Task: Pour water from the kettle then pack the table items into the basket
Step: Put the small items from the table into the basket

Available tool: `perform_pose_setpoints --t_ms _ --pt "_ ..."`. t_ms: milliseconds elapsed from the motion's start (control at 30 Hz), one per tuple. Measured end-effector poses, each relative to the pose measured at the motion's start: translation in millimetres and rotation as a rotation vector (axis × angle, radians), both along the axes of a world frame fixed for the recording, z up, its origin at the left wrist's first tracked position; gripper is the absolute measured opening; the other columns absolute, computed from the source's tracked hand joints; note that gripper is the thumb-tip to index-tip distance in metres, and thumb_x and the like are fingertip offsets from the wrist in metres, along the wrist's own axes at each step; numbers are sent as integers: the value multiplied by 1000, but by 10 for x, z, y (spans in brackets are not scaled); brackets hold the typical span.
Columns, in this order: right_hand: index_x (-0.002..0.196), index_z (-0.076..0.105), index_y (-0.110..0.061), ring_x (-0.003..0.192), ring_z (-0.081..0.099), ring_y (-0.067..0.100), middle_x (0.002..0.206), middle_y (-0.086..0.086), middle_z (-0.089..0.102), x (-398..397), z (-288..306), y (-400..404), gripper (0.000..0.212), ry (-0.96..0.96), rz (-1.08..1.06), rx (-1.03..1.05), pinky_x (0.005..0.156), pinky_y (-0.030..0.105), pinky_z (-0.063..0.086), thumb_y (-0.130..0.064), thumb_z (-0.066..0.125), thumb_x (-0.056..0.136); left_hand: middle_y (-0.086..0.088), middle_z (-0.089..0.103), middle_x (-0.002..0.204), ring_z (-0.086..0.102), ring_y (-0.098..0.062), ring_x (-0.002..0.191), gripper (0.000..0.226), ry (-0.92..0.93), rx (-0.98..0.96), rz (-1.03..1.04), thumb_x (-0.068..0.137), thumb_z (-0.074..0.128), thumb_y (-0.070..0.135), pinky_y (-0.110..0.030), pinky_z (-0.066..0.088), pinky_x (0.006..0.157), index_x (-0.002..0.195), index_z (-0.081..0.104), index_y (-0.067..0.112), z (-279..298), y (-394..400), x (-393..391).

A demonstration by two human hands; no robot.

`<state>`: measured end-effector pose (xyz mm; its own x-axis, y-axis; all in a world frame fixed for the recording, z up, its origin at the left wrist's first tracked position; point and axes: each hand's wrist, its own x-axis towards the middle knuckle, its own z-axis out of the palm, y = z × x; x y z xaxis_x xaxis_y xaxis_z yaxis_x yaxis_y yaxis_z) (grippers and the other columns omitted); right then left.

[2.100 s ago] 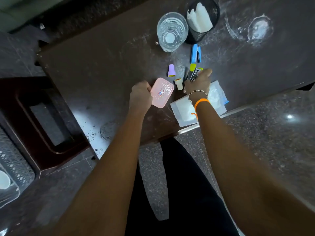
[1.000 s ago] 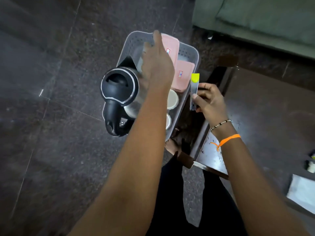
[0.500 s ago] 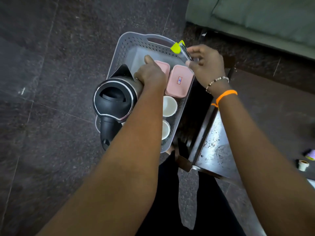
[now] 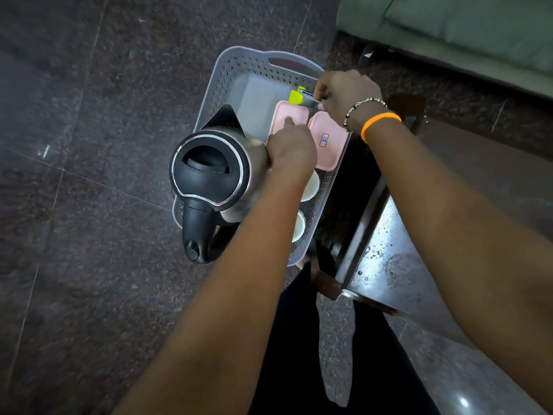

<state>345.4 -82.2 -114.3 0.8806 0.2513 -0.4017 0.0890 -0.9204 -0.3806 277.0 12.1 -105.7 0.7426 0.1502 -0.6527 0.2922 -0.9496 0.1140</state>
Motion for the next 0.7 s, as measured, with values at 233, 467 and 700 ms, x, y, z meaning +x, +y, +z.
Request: perform_pose_setpoints --t_ms 233,467,700 --pt "100 67 -16 104 62 30 111 12 68 -107 10 -235 40 -47 -218 201 94 36 50 4 42 76 -15 46 136 47 -33 123 44 -228 -194 204 86 39 -1 -39 39 99 129 47 6 147 -31 -97" --pt "94 65 0 79 65 20 95 16 70 -842 139 -769 33 5 -538 619 76 26 54 11 40 75 -14 62 116 57 -28 108 36 -465 -430 346 83 44 -3 -28 38 92 113 61 6 333 -531 -530" --pt "95 64 -1 82 65 17 96 15 70 -1943 114 -1815 24 42 -802 633 81 31 56 9 47 82 -10 66 104 63 -23 97 34 -248 -587 287 85 46 -1 -27 47 87 113 62 10 207 -1634 -1241"
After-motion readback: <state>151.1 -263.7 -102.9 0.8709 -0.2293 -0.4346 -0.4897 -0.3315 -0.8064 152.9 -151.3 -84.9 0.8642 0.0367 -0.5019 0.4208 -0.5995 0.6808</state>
